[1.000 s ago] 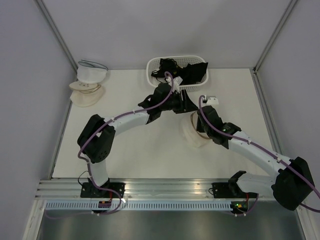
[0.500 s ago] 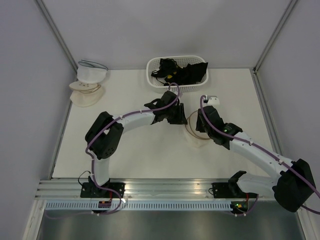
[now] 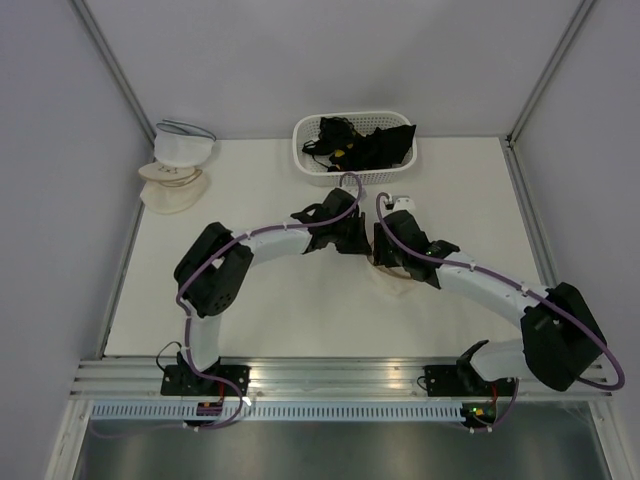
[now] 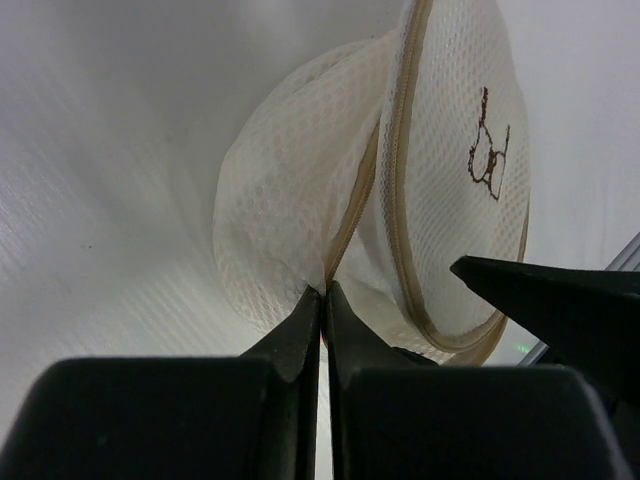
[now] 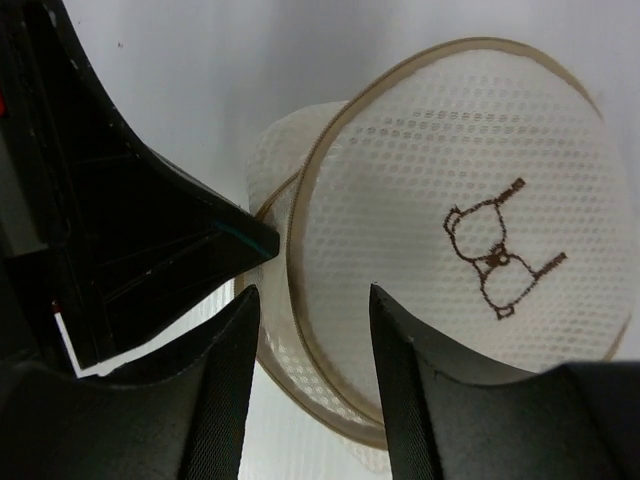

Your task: Unzip the laundry bag and remove the bra

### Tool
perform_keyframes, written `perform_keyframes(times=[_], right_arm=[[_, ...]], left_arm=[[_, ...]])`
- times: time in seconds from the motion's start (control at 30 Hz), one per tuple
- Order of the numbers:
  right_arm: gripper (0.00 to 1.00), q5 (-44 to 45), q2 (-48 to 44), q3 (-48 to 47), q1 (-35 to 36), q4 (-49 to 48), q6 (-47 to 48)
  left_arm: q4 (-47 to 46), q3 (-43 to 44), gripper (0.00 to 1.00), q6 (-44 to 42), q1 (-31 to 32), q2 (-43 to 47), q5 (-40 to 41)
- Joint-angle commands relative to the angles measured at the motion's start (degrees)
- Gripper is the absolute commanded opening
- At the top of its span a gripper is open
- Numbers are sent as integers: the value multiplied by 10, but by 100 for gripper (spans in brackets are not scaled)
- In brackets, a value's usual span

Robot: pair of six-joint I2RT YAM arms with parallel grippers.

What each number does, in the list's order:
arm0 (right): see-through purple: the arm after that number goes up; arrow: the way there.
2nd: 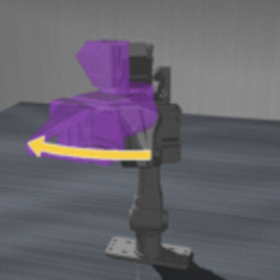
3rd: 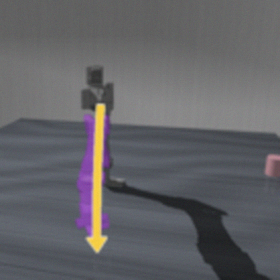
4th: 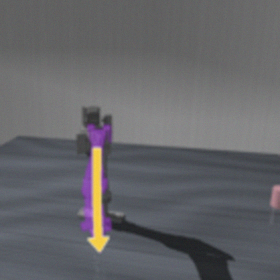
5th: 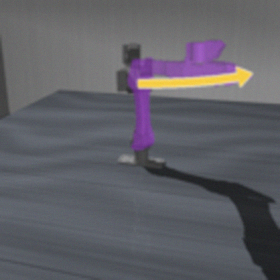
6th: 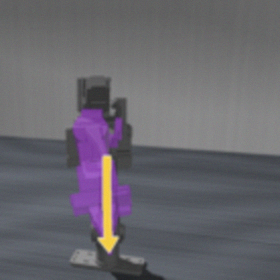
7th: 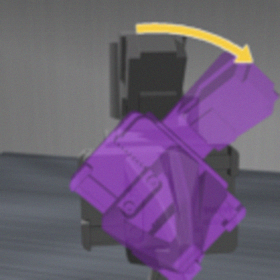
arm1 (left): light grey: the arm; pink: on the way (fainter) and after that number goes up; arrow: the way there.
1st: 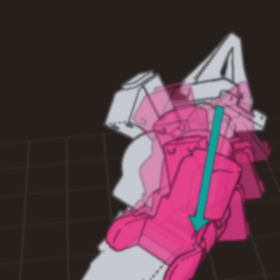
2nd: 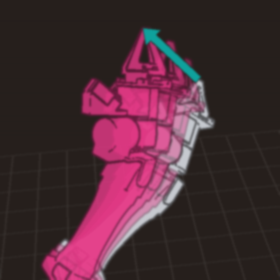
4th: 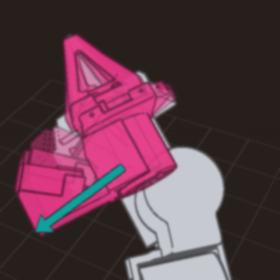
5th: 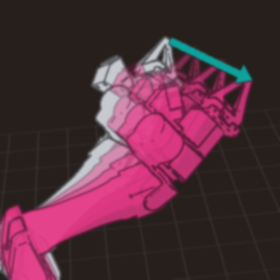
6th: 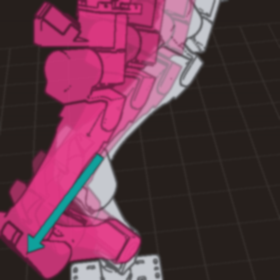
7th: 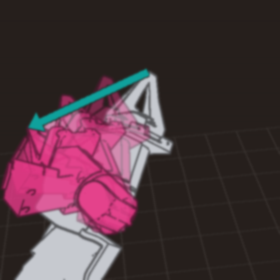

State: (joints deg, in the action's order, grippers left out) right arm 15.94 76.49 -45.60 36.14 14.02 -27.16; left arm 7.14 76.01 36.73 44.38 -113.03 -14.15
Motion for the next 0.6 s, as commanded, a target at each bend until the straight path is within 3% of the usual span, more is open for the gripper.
perform_keyframes(times=[0.0,0.13,0.33,0.57], right_arm=[[54,-44,36,-31,0,-23,20],[55,24,65,-50,0,15,12],[56,261,46,-76,0,132,-43],[56,376,8,-83,-34,223,-90]], left_arm=[[-34,-17,2,-2,1,26,-18],[-39,-27,2,-1,0,38,-15],[-40,-44,2,-4,1,57,-8],[-39,-87,2,-12,-10,101,-6]])
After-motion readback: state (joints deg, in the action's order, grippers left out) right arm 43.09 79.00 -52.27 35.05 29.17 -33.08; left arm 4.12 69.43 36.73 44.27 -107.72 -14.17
